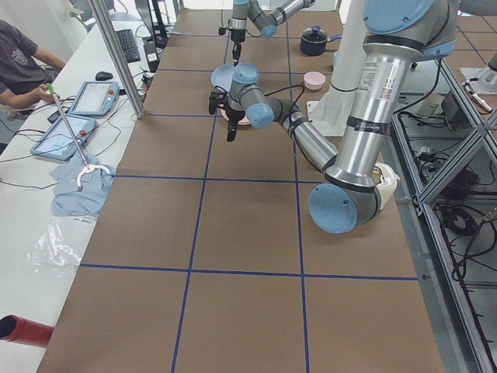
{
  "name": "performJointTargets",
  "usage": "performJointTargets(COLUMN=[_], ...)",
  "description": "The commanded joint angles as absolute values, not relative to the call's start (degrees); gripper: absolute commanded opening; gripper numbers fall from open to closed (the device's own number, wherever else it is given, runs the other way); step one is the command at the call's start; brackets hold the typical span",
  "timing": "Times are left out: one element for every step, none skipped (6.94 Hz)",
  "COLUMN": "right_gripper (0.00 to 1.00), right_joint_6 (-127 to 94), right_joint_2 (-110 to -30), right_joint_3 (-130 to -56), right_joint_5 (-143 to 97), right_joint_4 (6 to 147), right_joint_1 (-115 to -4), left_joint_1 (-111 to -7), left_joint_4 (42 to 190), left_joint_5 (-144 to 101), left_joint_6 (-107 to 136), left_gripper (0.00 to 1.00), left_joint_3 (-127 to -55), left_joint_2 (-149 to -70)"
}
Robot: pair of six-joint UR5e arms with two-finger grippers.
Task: Stack three plates with pink and blue
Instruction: 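Lift the light blue plate with the right gripper while the left arm withdraws, then lower the light blue plate onto the pink plate with the right gripper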
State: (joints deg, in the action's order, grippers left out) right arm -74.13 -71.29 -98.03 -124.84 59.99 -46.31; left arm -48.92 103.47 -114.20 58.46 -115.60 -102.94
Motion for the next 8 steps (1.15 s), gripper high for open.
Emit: performJointTargets(right_gripper=[0.00,0.00,0.00,0.00,0.00,0.00,0.63,1.00], right_joint_6=[-78.5,-79.2,-79.3,-79.3,-79.3,-79.2,-79.2,-78.9], right_joint_2=[-64.8,-64.6,-64.5,-63.9,-63.4,-63.5,-63.5,-63.5], right_joint_3=[-98.4,-98.3,-98.2,-97.8,-97.6,-97.4,-97.1,-97.1], right_joint_5=[-120.9,-119.1,-118.9,-118.7,-118.7,-118.7,-118.7,-117.8], right_joint_4=[65.8,65.9,65.8,65.8,66.0,66.1,66.0,66.0], right_joint_1=[-39.8,-37.5,-36.7,-36.0,-35.9,-35.9,-36.0,-36.1], left_joint_1=[-53.3,-53.3,-53.3,-53.3,-53.3,-53.3,-53.3,-53.3], left_joint_4=[103.4,103.4,103.4,103.4,103.4,103.4,103.4,103.4], left_joint_5=[-114.4,-114.3,-114.3,-114.3,-114.3,-114.3,-114.3,-114.3], left_joint_6=[54.6,54.6,54.6,54.6,54.6,54.6,54.7,54.6], left_gripper=[1.00,1.00,1.00,1.00,1.00,1.00,1.00,1.00], left_joint_3=[-115.4,-115.4,-115.3,-115.2,-115.3,-115.2,-115.1,-115.1], left_joint_2=[-101.1,-101.1,-101.1,-101.0,-101.0,-101.0,-100.6,-100.3])
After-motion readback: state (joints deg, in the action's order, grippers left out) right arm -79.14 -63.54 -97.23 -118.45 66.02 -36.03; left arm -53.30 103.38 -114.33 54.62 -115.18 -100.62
